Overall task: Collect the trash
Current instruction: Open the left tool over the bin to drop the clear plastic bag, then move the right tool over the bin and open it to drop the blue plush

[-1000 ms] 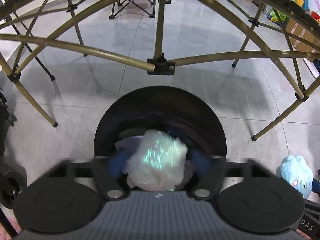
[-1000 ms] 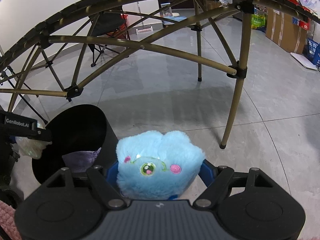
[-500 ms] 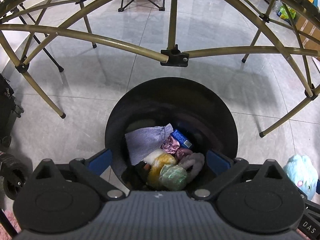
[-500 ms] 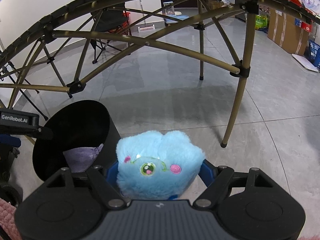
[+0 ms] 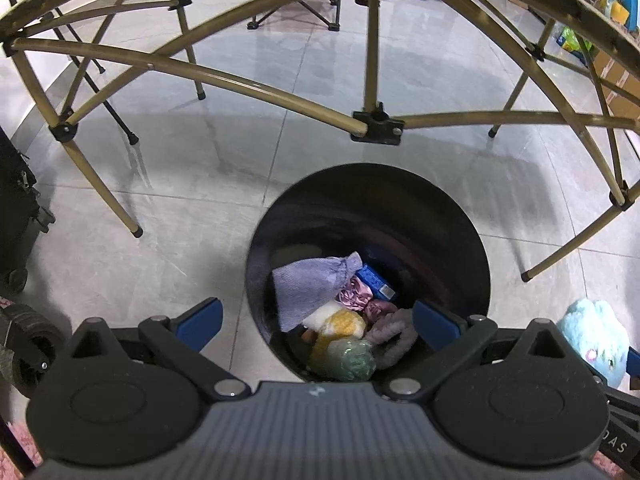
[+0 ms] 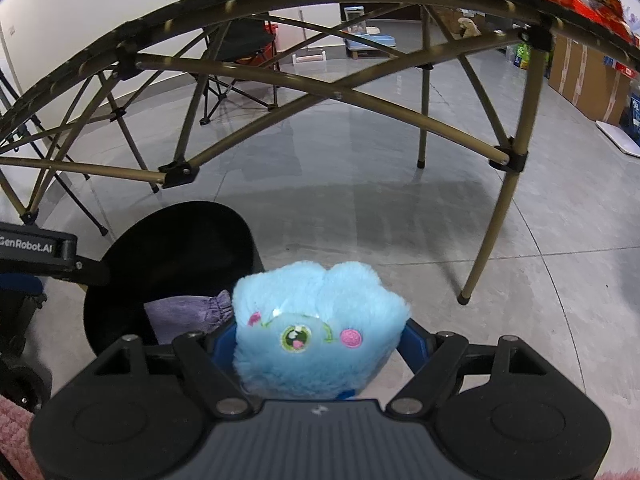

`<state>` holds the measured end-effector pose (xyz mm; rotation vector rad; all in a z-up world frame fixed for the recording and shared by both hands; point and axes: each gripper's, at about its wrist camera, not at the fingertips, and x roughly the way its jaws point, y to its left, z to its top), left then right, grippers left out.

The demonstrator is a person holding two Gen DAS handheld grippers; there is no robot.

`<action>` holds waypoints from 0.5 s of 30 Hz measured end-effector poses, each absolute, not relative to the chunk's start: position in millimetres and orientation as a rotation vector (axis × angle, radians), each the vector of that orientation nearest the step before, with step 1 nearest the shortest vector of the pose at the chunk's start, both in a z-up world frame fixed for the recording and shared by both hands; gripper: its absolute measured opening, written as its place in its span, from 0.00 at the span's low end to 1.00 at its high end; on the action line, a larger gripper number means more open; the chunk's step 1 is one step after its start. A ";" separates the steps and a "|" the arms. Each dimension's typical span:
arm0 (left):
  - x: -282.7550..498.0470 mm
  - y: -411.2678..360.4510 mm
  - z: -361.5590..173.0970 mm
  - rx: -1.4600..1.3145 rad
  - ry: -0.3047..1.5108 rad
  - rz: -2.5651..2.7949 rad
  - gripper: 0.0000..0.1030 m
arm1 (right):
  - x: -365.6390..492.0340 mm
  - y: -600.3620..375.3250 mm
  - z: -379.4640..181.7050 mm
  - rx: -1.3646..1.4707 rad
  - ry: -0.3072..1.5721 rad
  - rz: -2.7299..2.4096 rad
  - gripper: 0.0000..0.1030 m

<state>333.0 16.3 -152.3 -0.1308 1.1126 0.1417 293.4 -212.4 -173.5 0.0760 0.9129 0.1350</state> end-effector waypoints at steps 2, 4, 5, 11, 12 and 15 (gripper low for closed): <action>330.7 23.2 -151.3 -0.140 1.109 0.150 1.00 | 294.7 -204.6 -169.9 0.066 0.904 0.148 0.76; 328.1 31.3 -150.3 -0.151 1.106 0.161 1.00 | 295.3 -196.5 -165.9 0.055 0.893 0.162 0.76; 326.8 34.5 -150.0 -0.155 1.104 0.164 1.00 | 295.7 -192.3 -163.9 0.049 0.888 0.170 0.76; 316.3 56.2 -145.8 -0.175 1.081 0.191 1.00 | 300.6 -167.9 -153.4 0.035 0.870 0.211 0.76; 314.5 60.7 -145.6 -0.180 1.078 0.197 1.00 | 301.6 -162.6 -151.6 0.032 0.867 0.221 0.76; 309.3 73.8 -145.2 -0.195 1.073 0.215 1.00 | 304.0 -147.8 -148.0 0.018 0.862 0.246 0.76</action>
